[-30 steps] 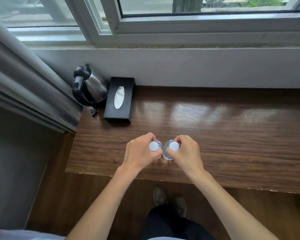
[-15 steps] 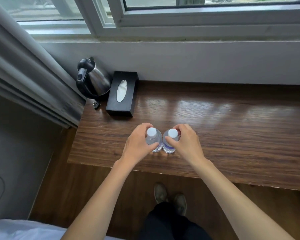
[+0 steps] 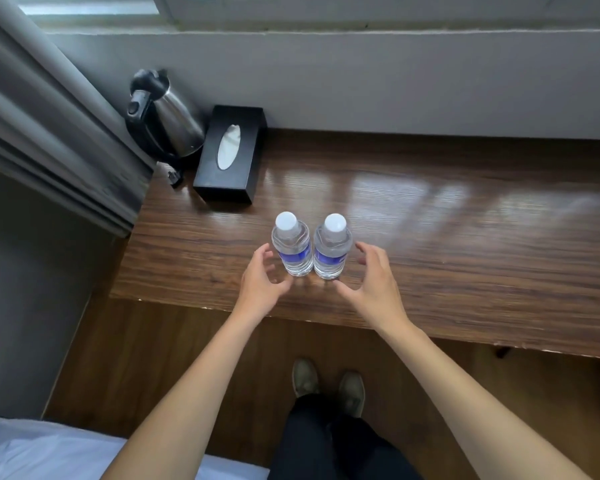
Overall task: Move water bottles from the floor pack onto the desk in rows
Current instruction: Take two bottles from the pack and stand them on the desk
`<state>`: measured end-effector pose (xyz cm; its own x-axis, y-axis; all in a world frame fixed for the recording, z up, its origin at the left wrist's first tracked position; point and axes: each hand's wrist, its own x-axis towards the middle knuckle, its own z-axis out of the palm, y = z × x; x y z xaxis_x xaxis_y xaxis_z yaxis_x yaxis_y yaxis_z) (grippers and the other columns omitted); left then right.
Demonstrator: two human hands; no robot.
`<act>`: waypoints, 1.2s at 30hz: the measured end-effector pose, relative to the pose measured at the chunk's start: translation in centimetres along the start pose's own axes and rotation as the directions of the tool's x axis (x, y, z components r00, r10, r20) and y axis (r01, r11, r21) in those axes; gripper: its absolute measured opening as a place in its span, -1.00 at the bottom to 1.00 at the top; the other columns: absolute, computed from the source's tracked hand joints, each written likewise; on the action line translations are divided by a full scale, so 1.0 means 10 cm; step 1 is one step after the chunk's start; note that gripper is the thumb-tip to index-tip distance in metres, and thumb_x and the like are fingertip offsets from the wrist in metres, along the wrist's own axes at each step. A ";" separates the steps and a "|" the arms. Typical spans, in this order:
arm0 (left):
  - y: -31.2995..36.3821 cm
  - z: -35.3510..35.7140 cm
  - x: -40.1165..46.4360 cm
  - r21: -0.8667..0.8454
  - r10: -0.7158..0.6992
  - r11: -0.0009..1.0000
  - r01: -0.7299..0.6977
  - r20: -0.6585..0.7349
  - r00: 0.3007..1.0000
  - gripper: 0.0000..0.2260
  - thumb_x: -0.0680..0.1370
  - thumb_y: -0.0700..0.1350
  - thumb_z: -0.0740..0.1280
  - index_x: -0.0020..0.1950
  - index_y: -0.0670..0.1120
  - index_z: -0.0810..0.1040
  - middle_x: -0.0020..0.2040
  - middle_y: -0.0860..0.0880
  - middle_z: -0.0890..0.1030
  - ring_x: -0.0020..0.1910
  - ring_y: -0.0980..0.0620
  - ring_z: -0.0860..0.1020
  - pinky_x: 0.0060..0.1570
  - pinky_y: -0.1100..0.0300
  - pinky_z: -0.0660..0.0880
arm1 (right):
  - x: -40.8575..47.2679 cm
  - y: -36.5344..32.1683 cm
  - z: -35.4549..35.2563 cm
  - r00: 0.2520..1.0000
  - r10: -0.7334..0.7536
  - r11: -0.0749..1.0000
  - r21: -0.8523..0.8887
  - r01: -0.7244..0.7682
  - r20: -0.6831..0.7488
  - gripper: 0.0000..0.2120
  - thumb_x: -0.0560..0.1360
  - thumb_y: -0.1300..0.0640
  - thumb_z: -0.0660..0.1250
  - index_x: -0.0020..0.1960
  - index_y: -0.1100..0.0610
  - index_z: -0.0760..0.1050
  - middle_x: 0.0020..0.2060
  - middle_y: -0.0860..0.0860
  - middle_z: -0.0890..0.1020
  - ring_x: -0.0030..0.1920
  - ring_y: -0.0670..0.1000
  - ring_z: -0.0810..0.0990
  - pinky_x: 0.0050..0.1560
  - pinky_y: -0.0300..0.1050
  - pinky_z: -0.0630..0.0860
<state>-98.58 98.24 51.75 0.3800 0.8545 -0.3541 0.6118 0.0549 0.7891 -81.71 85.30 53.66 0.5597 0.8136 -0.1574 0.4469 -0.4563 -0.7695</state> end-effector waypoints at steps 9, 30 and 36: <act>-0.21 0.19 0.26 -0.145 0.154 0.978 -0.148 0.033 0.987 -0.31 0.39 -0.23 0.57 0.45 0.03 0.37 0.33 0.10 0.55 0.34 0.10 0.51 0.37 -0.01 0.46 | 0.35 0.22 0.26 0.999 0.036 0.972 0.233 -0.038 0.010 -0.32 0.39 0.13 0.50 0.44 0.00 0.33 0.35 -0.08 0.46 0.35 -0.10 0.43 0.34 -0.05 0.45; -0.47 0.48 0.33 -0.257 0.331 0.895 -0.364 -0.161 0.930 -0.54 0.47 -0.16 0.51 0.32 -0.13 0.47 0.20 0.00 0.62 0.22 0.00 0.58 0.25 -0.13 0.51 | 0.40 0.54 0.56 0.982 -0.135 0.940 0.298 0.169 -0.131 -0.54 0.38 0.17 0.53 0.26 0.12 0.53 0.12 -0.09 0.62 0.16 -0.13 0.56 0.09 -0.37 0.49; -0.43 0.52 0.30 -0.175 0.315 0.915 -0.363 -0.249 0.916 -0.52 0.39 -0.07 0.57 0.23 -0.09 0.47 0.11 0.06 0.60 0.10 0.11 0.58 0.11 0.27 0.51 | 0.37 0.54 0.63 0.971 -0.125 0.947 0.266 0.178 -0.204 -0.53 0.35 0.12 0.55 0.21 0.10 0.53 0.05 -0.14 0.59 0.08 -0.18 0.55 -0.01 -0.40 0.50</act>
<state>-96.50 97.90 44.66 0.3682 0.9284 0.0495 0.3007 -0.1693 0.9386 -81.65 88.11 45.06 0.6299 0.7735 0.0697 0.3375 -0.1918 -0.9216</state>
